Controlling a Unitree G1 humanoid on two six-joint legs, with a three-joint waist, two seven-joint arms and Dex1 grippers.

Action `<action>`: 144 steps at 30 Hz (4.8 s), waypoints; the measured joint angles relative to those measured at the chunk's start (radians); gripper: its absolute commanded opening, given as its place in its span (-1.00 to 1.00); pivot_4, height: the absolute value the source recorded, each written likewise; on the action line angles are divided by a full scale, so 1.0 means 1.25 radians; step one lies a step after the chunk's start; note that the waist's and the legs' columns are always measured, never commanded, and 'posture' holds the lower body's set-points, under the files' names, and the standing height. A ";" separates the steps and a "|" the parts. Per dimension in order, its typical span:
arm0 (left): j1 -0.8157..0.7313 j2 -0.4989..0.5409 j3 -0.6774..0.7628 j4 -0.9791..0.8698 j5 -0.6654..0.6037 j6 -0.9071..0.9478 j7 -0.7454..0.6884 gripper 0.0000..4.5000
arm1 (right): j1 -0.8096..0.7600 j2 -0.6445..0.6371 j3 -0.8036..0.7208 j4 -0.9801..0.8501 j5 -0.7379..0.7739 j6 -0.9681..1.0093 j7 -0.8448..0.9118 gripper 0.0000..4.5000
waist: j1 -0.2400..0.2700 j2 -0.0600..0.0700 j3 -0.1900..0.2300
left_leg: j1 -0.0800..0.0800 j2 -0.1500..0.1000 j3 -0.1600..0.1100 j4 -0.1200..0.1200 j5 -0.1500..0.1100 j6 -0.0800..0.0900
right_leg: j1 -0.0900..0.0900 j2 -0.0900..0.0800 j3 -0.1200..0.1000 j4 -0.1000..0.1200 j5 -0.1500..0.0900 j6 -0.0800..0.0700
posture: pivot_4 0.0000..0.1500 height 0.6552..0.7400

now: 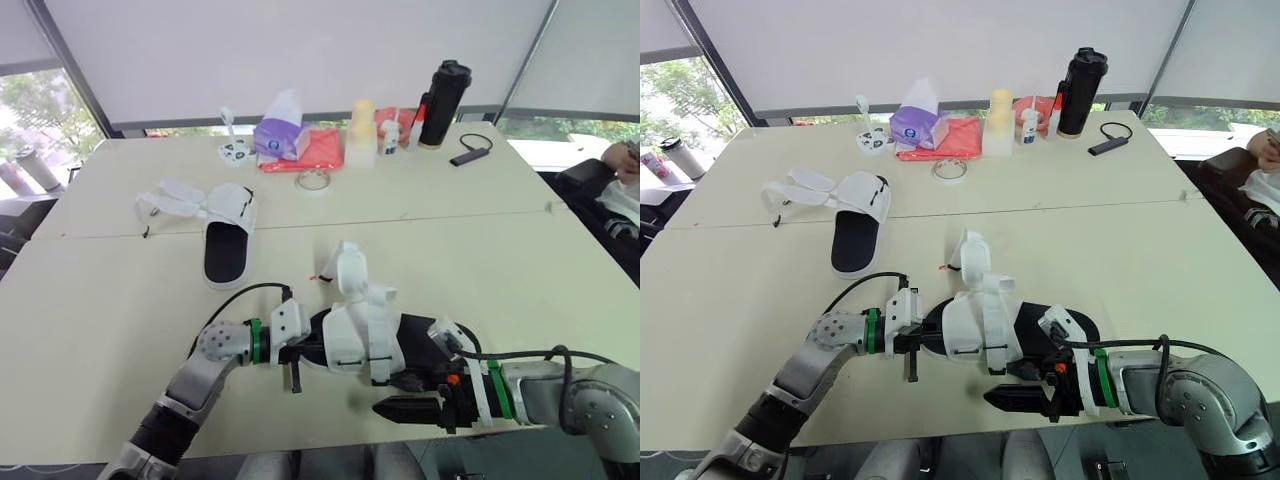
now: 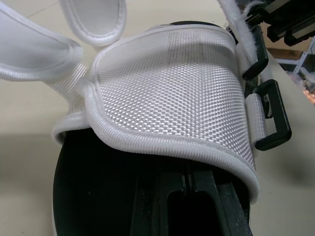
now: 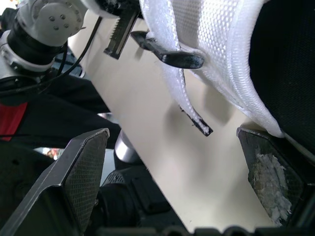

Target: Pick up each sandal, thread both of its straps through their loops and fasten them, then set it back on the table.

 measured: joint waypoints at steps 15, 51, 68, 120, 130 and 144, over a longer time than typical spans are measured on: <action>0.000 -0.001 -0.001 -0.001 0.000 0.002 0.001 -1.00 | -0.044 0.036 0.002 -0.019 0.103 0.003 -0.068 0.99 | 0.000 0.000 0.000 | 0.000 0.000 0.000 0.000 0.000 0.000 | 0.000 0.000 0.000 0.000 0.000 0.000 | 1.00 1.00; -0.005 -0.013 -0.003 0.007 0.000 0.003 0.000 -1.00 | 0.076 -0.276 -0.032 -0.217 0.196 -0.065 0.124 -0.99 | 0.002 0.000 0.000 | -0.002 0.000 0.001 0.000 -0.002 -0.002 | -0.001 -0.001 -0.001 -0.003 0.000 0.000 | 1.00 1.00; -0.010 -0.015 -0.003 0.010 0.000 -0.001 -0.001 -1.00 | -0.095 -0.328 -0.043 -0.155 0.223 -0.120 0.164 -0.99 | 0.003 0.000 0.000 | -0.005 0.000 0.001 0.000 -0.002 -0.001 | -0.004 -0.002 -0.001 -0.003 0.000 0.000 | 1.00 1.00; -0.005 -0.018 -0.006 0.005 0.000 -0.002 0.013 -1.00 | -0.446 0.028 0.013 0.344 0.237 0.007 -0.098 0.99 | -0.001 0.001 0.000 | -0.009 0.000 0.001 0.004 0.000 0.001 | -0.007 0.000 -0.001 0.000 0.003 0.001 | 1.00 1.00; -0.007 -0.019 -0.006 0.008 0.001 -0.003 0.016 -1.00 | -0.474 0.038 -0.017 0.368 0.210 0.011 -0.132 0.99 | -0.001 0.001 0.000 | -0.008 0.000 0.002 0.004 0.000 0.002 | -0.007 0.000 -0.001 0.000 0.004 0.001 | 1.00 1.00; -0.008 -0.021 -0.006 0.009 0.001 -0.005 0.016 -1.00 | -0.456 0.054 0.088 0.422 -0.015 -0.009 -0.082 0.99 | -0.001 0.001 0.000 | -0.008 0.000 0.003 0.004 0.000 0.002 | -0.007 0.000 -0.001 0.001 0.004 0.001 | 1.00 1.00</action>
